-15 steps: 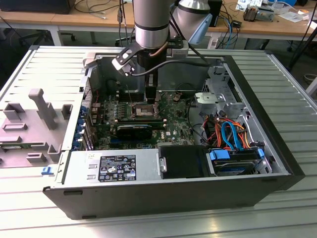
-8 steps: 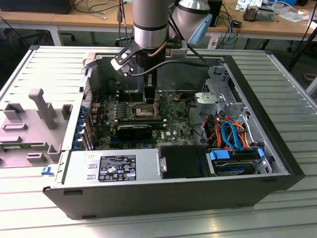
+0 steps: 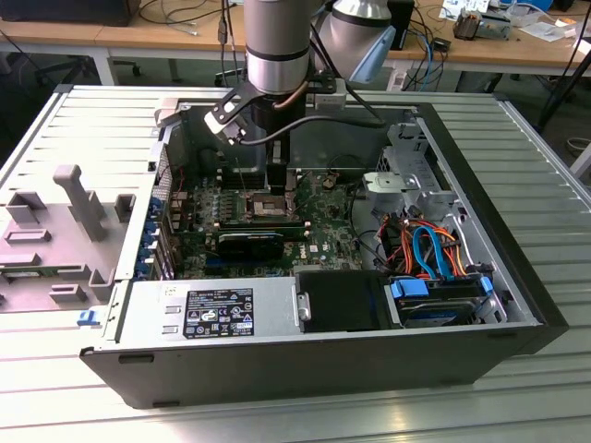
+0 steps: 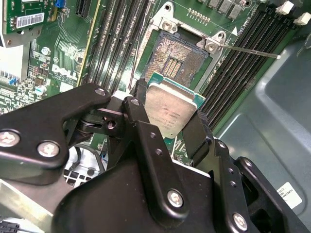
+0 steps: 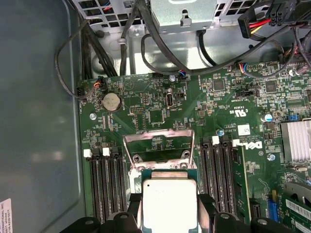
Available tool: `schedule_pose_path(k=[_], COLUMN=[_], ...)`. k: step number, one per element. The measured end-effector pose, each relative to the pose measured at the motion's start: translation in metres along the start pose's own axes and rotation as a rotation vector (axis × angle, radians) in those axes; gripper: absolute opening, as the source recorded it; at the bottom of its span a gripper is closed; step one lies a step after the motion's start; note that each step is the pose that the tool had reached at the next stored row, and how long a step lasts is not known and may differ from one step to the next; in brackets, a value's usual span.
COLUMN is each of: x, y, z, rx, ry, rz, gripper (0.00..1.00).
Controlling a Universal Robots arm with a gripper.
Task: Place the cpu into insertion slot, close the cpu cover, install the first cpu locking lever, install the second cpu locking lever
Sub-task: 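Place the cpu into insertion slot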
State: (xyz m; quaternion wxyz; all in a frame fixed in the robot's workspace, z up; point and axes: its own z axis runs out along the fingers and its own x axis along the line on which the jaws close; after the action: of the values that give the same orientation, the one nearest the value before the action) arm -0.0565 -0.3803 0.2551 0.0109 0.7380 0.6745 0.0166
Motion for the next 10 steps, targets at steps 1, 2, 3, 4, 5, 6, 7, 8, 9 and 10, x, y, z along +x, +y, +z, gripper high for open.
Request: schedule_pose_path(k=[1,2,3,4,5,6,7,8,9,10], x=[0.0,0.0,0.0,0.0,0.0,0.0,0.0,0.0,-0.0001,-0.0001], y=[0.0,0.0,0.0,0.0,0.0,-0.0001,0.0,-0.0001,-0.0001,-0.0002], z=[0.0001,0.0002,0.0006,0.0008,0.0011,0.0015,0.0018,0.0025,0.0031,0.0034], rx=[0.0,0.0,0.0,0.0,0.0,0.0,0.0,0.0,0.0,0.0], ry=[0.0,0.0,0.0,0.0001,0.0001,0.0,0.0001,0.0,0.0,0.0], rz=[0.0,0.0,0.0,0.0,0.0,0.0,0.0,0.0,0.0,-0.001], gripper=[0.54,0.54,0.54,0.54,0.54,0.54,0.54,0.54,0.54,0.54])
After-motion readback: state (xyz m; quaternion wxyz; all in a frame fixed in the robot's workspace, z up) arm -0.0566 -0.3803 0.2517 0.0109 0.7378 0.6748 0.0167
